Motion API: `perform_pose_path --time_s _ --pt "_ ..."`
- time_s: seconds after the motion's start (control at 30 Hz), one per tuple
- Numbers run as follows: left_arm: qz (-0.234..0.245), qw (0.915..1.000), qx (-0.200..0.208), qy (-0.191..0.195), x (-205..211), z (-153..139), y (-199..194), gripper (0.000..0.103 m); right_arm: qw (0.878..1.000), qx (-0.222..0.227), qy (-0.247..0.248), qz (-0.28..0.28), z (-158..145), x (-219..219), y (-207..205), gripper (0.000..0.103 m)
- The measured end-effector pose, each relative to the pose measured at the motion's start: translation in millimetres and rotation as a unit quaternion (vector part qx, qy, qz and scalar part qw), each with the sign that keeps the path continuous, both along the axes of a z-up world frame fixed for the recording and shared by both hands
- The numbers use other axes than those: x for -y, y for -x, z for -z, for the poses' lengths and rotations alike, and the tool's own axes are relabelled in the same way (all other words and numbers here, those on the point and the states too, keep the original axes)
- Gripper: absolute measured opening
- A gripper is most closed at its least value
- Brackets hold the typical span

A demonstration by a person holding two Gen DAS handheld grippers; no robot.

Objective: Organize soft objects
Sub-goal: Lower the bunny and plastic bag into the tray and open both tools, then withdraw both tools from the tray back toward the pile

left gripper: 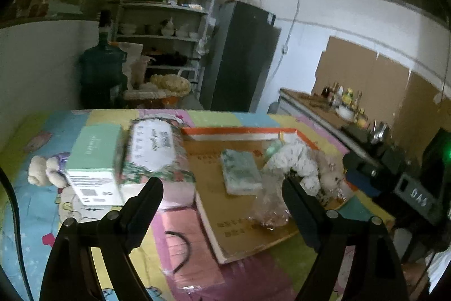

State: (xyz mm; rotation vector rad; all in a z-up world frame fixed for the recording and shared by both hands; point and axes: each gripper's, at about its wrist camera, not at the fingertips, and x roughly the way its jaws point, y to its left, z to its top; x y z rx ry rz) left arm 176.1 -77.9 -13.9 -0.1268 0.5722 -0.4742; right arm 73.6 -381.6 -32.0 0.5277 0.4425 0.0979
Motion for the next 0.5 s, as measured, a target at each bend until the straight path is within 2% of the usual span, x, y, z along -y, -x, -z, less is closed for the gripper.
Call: perform_pose_path --time_s 0.17,0.33,0.5 --pt "-0.037 0.9992 0.014 0.009 -31 -9 3 0.086 1.000 0.006 0.012 -0.015 -6 -20 0 0.067" --pt "-0.060 0.9980 0.010 0.019 -60 -8 2 0.086 0.999 0.007 0.023 -0.036 -9 -44 -2 0.067" --pt "-0.082 0.9965 0.008 0.012 -82 -4 3 0.086 0.998 0.005 0.032 -0.057 -11 -68 -4 0.067"
